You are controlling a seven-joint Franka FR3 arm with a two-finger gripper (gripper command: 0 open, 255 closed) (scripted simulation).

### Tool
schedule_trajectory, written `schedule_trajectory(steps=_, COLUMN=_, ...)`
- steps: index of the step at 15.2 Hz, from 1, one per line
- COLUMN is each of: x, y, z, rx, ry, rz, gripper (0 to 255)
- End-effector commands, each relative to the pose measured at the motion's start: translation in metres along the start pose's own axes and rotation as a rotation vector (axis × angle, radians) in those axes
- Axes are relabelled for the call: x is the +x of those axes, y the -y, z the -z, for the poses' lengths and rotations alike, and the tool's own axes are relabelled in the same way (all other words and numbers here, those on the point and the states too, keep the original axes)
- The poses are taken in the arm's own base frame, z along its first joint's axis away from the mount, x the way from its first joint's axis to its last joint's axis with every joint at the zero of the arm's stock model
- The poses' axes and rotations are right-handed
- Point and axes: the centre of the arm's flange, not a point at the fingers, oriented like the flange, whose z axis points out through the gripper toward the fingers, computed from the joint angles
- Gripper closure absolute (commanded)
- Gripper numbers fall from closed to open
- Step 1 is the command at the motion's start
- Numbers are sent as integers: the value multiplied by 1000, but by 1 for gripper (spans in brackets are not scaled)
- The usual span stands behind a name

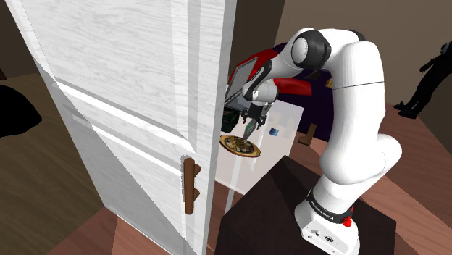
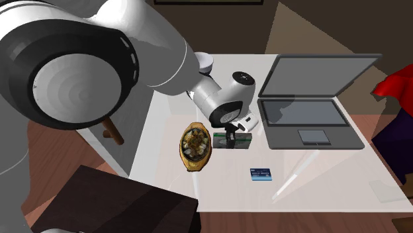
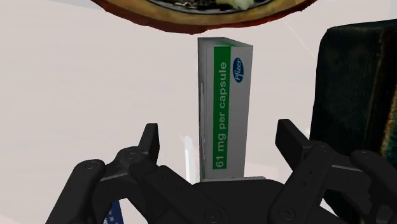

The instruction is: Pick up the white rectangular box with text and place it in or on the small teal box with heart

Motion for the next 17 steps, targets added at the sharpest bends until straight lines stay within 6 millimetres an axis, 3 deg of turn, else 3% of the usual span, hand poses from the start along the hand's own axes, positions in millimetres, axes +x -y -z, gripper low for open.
schedule_trajectory(steps=1, x=1, y=1, z=-4, rx=1, ry=0, rz=0, gripper=0)
schedule_trajectory(steps=7, x=1, y=1, z=-4, rx=0, ry=0, rz=0, gripper=0)
schedule_trajectory(steps=8, x=1, y=1, z=-4, rx=0, ry=0, rz=0, gripper=255)
schedule_trajectory(steps=17, x=1, y=1, z=-4, rx=1, ry=0, rz=0, gripper=255)
